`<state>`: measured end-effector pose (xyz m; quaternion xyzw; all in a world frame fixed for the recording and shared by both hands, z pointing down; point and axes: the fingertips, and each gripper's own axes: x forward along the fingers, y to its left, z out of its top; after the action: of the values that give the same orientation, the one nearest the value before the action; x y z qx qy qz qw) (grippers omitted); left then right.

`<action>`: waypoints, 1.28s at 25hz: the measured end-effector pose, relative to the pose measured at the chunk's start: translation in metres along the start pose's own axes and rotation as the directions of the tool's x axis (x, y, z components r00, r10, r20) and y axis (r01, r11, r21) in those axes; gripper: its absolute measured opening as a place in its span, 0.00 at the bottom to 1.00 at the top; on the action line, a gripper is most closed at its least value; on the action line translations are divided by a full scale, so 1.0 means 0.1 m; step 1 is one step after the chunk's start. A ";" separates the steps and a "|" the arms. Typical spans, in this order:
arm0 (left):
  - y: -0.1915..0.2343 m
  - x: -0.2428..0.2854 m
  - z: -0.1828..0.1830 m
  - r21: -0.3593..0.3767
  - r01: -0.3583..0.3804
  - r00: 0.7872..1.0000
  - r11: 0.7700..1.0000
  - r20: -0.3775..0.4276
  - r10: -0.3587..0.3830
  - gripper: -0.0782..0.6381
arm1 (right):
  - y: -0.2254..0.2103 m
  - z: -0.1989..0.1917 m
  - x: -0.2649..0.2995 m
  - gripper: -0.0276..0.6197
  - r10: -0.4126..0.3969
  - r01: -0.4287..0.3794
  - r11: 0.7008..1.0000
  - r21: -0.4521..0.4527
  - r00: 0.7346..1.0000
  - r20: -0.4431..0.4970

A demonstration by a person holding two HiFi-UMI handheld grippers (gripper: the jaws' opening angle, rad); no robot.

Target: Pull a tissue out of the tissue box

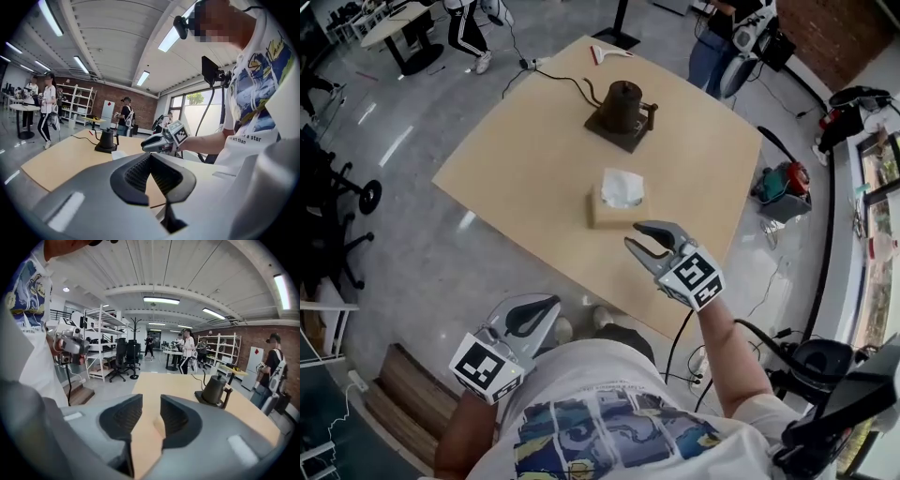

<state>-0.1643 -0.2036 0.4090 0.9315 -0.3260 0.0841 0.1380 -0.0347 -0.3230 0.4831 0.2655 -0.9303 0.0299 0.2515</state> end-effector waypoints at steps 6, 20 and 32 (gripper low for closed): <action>0.05 0.21 0.09 -0.028 -0.107 0.994 0.994 0.006 0.107 0.12 | -0.75 -0.27 0.28 0.25 0.048 -0.053 0.997 -0.063 0.995 -0.083; 0.17 0.34 0.06 -0.114 -0.255 0.967 0.960 -0.040 0.252 0.12 | -1.55 -0.74 1.19 0.38 0.269 -0.276 0.961 -0.002 0.937 -0.223; 0.15 0.34 -0.05 -0.169 -0.339 0.940 0.925 -0.089 0.328 0.12 | -1.51 -1.15 1.59 0.44 0.552 -0.517 0.833 0.196 0.758 -0.347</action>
<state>-0.1472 -0.2330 0.4253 0.8430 -0.4818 0.1038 0.2155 -0.0227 -0.5067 0.6486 -0.0118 -0.8958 0.1934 0.4000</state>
